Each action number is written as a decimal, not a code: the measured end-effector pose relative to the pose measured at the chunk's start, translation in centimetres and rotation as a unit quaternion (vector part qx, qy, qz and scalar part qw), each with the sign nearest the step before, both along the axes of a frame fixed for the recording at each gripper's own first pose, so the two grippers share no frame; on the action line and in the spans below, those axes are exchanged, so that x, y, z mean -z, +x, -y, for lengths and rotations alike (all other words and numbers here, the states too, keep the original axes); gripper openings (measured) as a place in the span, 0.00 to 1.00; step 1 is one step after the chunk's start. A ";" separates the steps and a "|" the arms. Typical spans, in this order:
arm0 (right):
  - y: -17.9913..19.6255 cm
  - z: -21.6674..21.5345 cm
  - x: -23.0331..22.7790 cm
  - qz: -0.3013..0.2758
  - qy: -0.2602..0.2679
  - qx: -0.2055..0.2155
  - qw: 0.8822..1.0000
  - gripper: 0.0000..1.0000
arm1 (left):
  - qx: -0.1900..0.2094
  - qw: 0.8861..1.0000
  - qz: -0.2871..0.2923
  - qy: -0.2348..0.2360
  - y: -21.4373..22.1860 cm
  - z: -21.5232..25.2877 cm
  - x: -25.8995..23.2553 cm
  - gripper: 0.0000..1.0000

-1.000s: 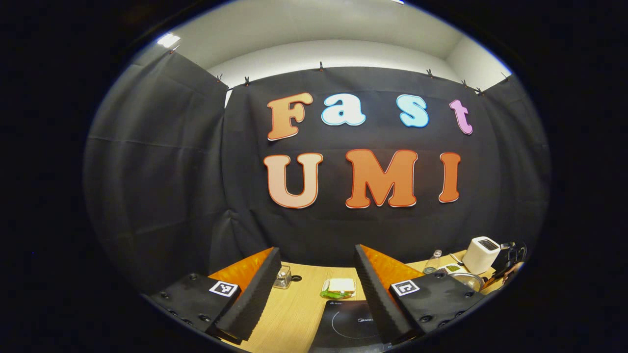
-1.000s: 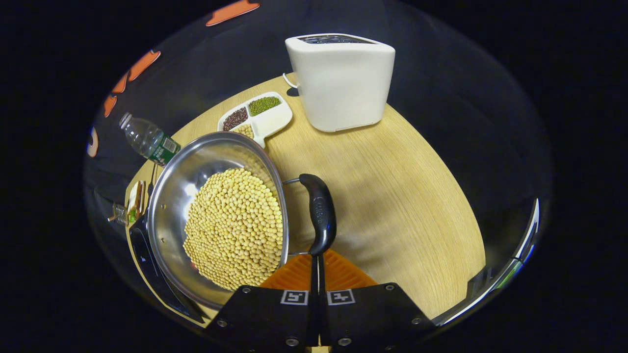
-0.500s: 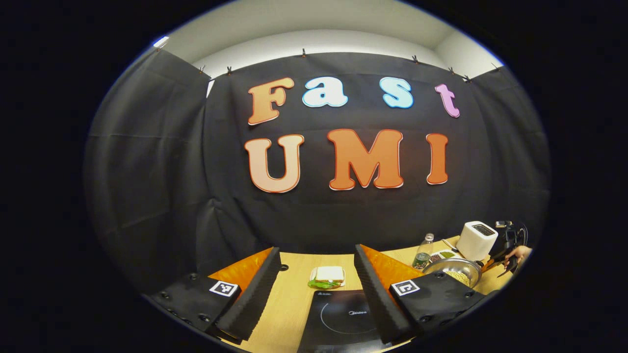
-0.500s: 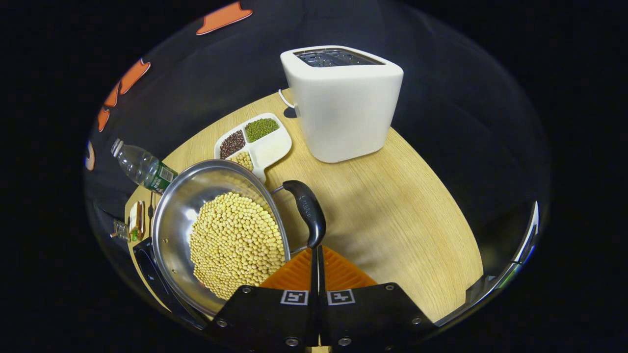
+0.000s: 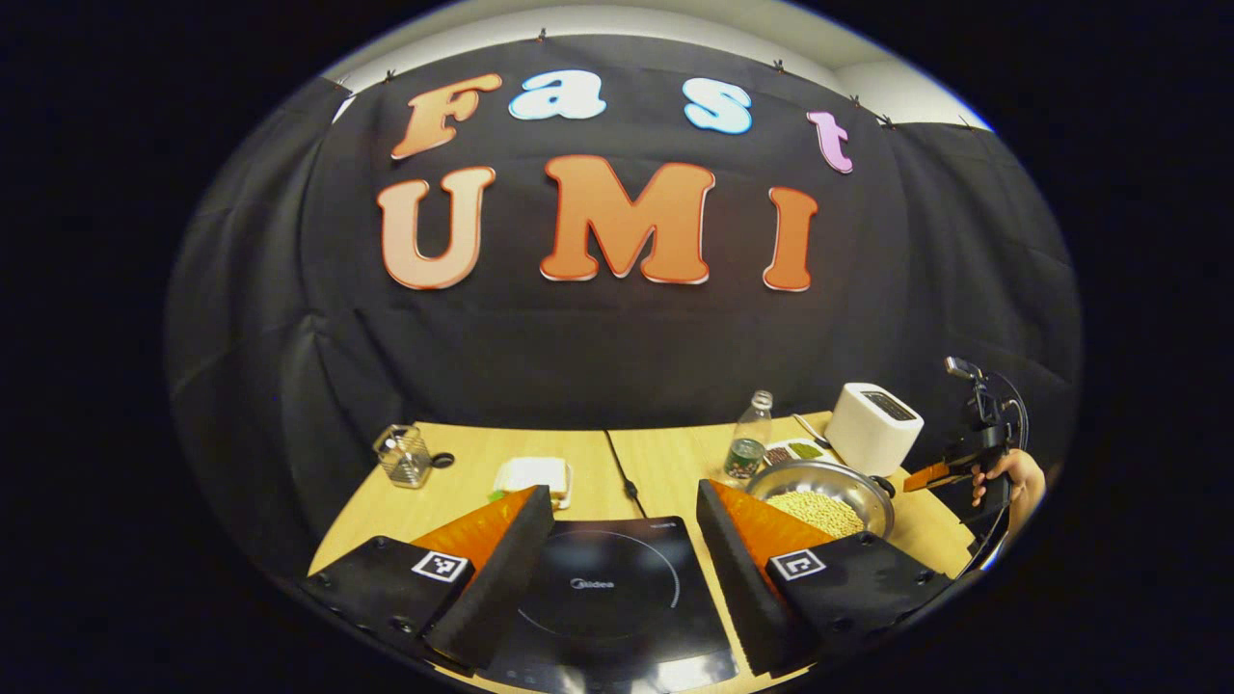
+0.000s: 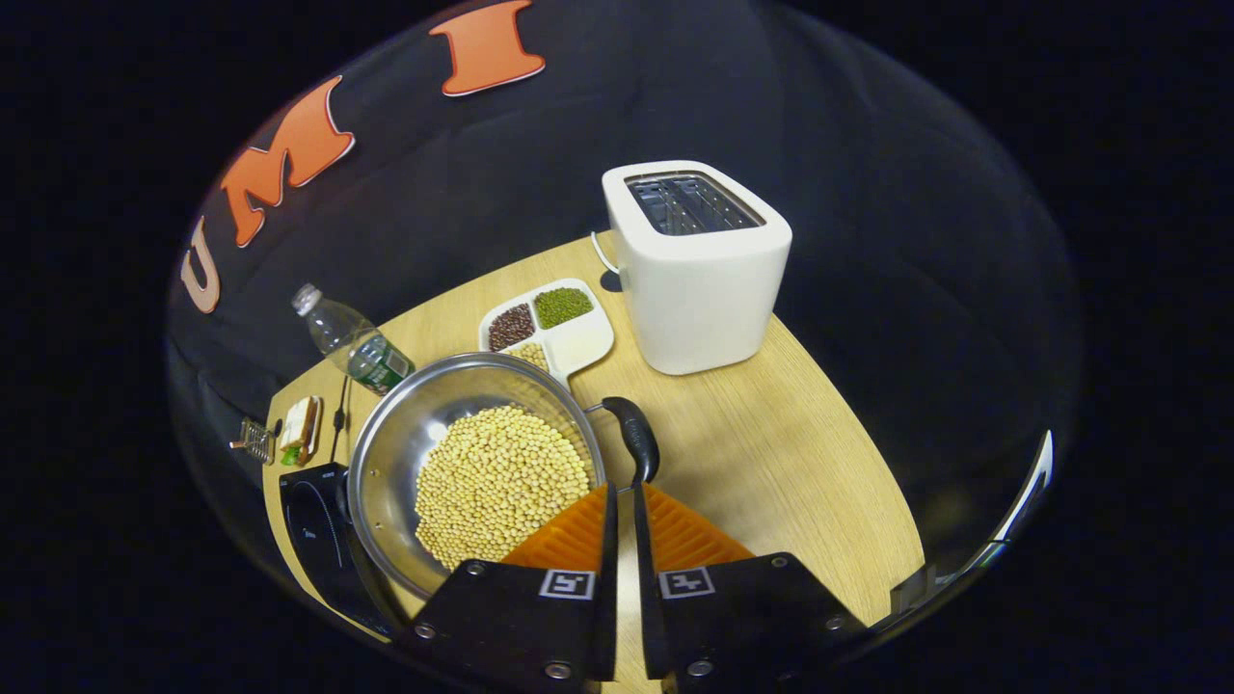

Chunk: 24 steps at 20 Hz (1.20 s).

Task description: First push the handle of the pot to place it horizontally, then grasp the pot with both hands and set it on the induction cooktop.

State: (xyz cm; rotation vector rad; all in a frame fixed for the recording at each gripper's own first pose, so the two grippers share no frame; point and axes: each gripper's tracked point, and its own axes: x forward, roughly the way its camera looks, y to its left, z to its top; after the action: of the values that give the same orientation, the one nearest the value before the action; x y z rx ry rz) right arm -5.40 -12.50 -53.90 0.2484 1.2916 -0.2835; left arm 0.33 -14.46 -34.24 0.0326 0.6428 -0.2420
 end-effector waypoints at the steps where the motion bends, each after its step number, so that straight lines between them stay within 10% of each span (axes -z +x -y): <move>1: 0.2 -0.6 -0.3 0.004 0.010 -0.006 1.000 0.20 | 0.011 1.000 -0.017 -0.009 0.0 1.3 1.3 0.98; 11: 0.5 -0.9 1.1 0.005 -0.006 -0.052 0.999 0.73 | 0.040 0.985 -0.163 -0.042 -0.2 10.2 12.9 0.98; 24: 0.8 0.4 4.8 -0.014 -0.022 -0.062 0.998 0.83 | 0.027 0.966 -0.257 -0.007 0.7 15.5 24.2 0.97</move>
State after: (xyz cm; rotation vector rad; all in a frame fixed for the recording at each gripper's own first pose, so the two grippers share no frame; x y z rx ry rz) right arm -4.63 -12.86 -58.66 0.1260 1.3219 -0.2099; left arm 1.08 -30.00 -58.47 -0.0274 1.1577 -0.3111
